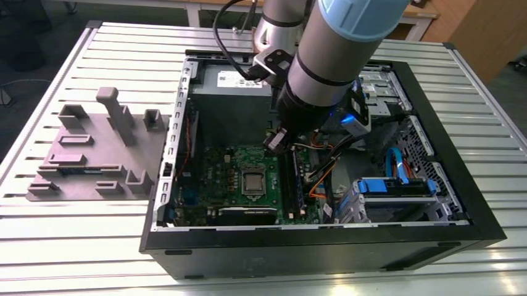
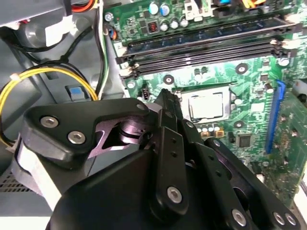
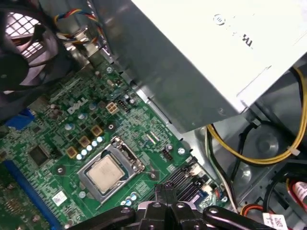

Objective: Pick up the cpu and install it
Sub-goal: 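Install the first cpu locking lever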

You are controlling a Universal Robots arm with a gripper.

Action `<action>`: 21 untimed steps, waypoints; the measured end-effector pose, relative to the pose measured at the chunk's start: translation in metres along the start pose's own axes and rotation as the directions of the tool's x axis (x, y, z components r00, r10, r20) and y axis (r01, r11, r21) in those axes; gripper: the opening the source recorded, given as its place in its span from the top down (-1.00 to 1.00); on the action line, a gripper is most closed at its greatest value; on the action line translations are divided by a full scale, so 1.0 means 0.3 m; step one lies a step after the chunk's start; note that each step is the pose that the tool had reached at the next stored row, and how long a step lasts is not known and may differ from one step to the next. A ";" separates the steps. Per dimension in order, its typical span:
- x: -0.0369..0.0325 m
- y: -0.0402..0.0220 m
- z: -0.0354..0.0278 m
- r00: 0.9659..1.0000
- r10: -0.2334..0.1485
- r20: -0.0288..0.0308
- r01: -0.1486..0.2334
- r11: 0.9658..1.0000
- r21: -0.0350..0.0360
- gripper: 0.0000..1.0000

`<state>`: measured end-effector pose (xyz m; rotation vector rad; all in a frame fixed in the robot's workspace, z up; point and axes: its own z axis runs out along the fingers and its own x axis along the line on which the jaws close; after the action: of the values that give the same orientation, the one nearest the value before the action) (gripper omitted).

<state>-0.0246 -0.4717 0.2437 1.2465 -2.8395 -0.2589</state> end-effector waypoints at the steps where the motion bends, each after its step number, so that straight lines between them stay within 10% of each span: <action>1: -0.004 0.004 0.002 1.000 0.000 0.000 0.000 1.000 0.000 0.79; 10: 0.001 0.036 0.026 1.000 -0.014 0.016 0.014 1.000 -0.017 0.79; 21: 0.024 0.030 0.025 0.998 -0.065 0.008 0.065 0.998 -0.019 0.79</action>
<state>-0.0367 -0.4699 0.2374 1.3385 -2.7988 -0.2929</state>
